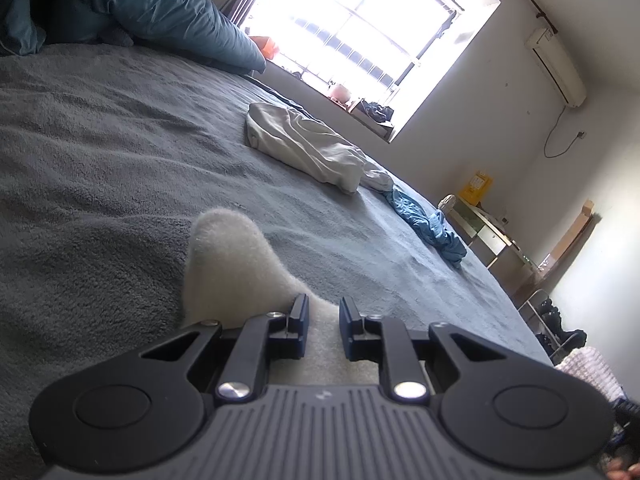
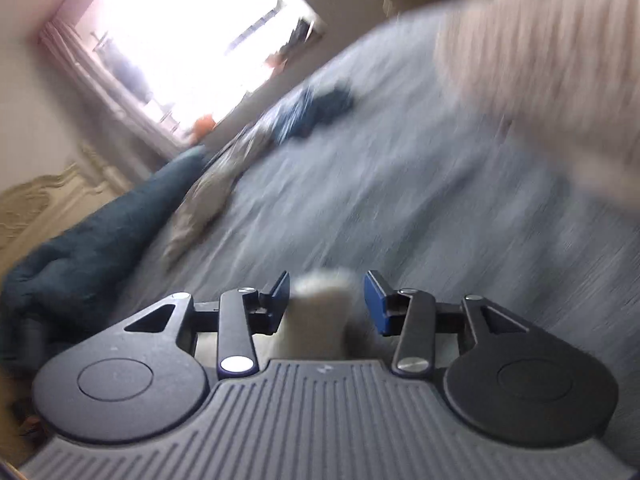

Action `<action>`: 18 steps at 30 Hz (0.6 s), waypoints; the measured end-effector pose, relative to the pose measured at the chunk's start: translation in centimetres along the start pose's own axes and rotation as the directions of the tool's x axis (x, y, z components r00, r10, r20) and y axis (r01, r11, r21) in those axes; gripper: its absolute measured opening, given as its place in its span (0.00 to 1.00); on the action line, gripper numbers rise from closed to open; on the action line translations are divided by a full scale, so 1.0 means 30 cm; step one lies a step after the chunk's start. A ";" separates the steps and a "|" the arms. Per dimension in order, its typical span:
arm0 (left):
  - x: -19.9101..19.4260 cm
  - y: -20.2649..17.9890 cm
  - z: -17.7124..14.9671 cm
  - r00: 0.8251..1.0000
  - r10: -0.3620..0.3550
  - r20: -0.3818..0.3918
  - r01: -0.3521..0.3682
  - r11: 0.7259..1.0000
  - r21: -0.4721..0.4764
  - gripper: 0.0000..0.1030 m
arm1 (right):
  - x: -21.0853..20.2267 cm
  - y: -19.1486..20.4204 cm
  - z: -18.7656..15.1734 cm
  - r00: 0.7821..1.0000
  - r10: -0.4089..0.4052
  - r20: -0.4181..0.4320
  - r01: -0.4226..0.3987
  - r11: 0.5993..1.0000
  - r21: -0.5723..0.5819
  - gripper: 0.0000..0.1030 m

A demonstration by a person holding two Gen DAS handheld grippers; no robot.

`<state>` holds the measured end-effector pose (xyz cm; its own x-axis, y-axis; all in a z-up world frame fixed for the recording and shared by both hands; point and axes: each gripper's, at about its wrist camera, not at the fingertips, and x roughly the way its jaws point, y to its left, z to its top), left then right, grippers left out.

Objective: Fold clothes

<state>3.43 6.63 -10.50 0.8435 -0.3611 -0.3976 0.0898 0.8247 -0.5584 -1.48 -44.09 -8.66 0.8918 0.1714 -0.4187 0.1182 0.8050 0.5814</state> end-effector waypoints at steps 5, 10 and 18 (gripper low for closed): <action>-0.001 0.002 -0.001 1.000 -0.002 0.000 0.002 1.000 -0.002 0.18 | 0.028 0.247 0.031 0.998 0.059 0.004 -0.055 0.964 -0.261 0.40; -0.003 0.003 -0.002 1.000 -0.003 0.001 0.003 1.000 -0.004 0.18 | 0.316 0.499 -0.123 0.940 0.154 -0.305 -0.270 0.882 -0.387 0.37; -0.004 0.016 -0.001 1.000 -0.021 0.002 0.021 0.999 -0.024 0.17 | 0.150 0.170 -0.033 0.966 -0.085 -0.242 0.003 0.947 -0.323 0.05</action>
<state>3.37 7.04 -10.75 0.8426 -0.3774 -0.3843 0.0948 0.8063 -0.5839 2.72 -38.64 -8.26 0.7461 0.2346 -0.6231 -0.0266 0.9457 0.3241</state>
